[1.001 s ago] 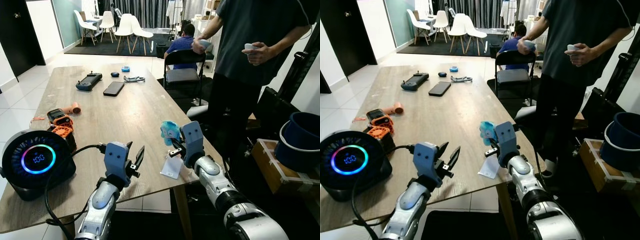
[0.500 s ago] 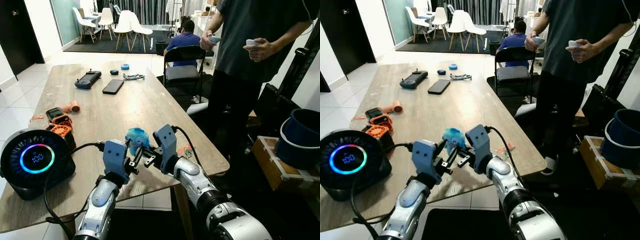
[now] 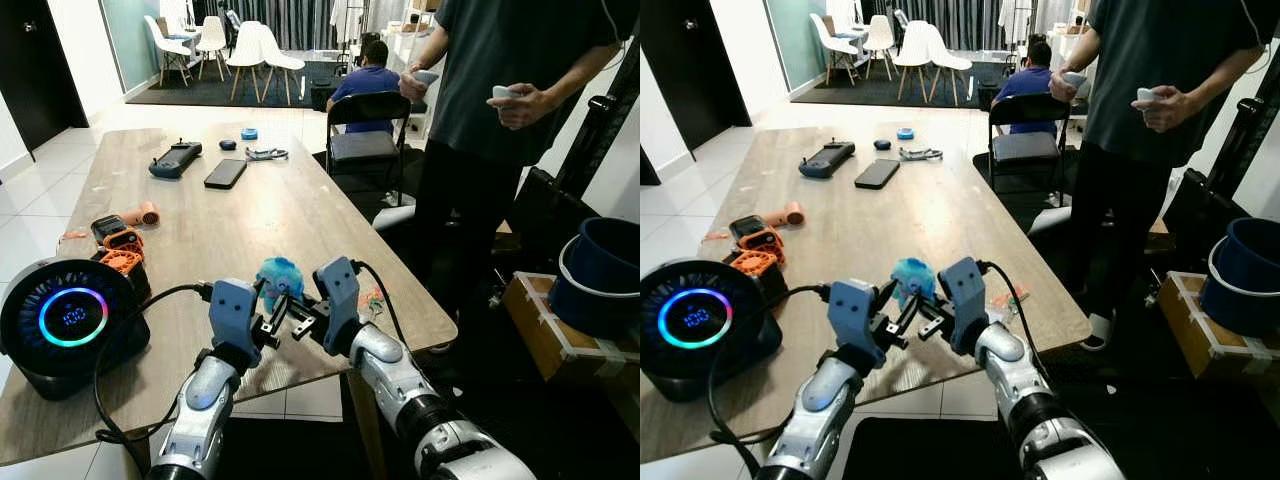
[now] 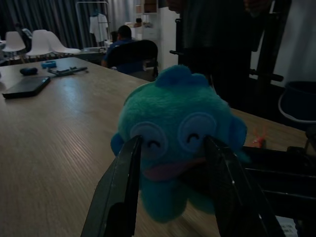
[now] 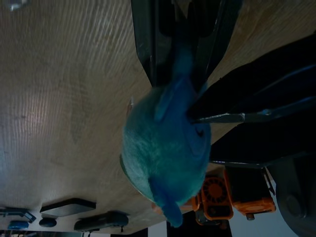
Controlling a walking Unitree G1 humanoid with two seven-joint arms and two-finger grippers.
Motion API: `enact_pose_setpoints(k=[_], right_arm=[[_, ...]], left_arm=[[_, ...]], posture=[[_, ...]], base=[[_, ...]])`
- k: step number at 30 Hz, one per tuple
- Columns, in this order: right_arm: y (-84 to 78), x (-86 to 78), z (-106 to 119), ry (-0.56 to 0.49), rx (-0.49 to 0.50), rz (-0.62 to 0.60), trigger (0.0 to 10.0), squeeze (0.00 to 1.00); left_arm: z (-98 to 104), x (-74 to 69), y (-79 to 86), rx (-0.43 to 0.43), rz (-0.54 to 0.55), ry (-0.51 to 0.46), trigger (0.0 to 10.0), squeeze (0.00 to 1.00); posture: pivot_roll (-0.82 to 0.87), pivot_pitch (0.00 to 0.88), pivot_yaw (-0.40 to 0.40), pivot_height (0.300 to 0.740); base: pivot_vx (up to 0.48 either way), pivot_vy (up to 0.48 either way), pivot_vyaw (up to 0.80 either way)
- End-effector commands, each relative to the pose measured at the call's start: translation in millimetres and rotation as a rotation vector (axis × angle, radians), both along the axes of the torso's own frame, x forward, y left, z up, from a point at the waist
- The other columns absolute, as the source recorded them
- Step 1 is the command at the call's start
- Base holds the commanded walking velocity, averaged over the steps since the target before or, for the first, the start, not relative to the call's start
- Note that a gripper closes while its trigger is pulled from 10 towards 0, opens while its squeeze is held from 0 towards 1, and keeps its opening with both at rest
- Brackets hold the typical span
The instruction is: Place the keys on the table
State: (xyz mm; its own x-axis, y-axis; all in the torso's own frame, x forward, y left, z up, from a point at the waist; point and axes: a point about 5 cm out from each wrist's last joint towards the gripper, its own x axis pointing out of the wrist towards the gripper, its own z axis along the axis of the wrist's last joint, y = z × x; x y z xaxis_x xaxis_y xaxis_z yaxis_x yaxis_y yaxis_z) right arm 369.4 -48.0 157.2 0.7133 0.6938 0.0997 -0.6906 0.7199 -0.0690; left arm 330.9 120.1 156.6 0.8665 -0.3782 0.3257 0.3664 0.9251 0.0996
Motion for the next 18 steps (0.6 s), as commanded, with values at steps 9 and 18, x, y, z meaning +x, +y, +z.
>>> enact_pose_setpoints(k=[9, 18], right_arm=[[-41.4, 0.0, -0.5, -0.052, 0.136, -0.227, 10.0, 0.0], [-54.1, 2.2, 0.5, -0.048, 0.141, -0.279, 10.0, 0.0]], left_arm=[[-3.7, 0.8, 22.4, -0.046, 0.06, 0.017, 10.0, 0.0], [-5.9, -0.2, 15.6, -0.038, 0.006, 0.023, 10.0, 0.0]], posture=[[0.03, 0.137, -0.012, 0.74], [0.03, 0.138, -0.007, 0.74]], base=[[0.0, 0.0, 0.0], [0.0, 0.0, 0.0]])
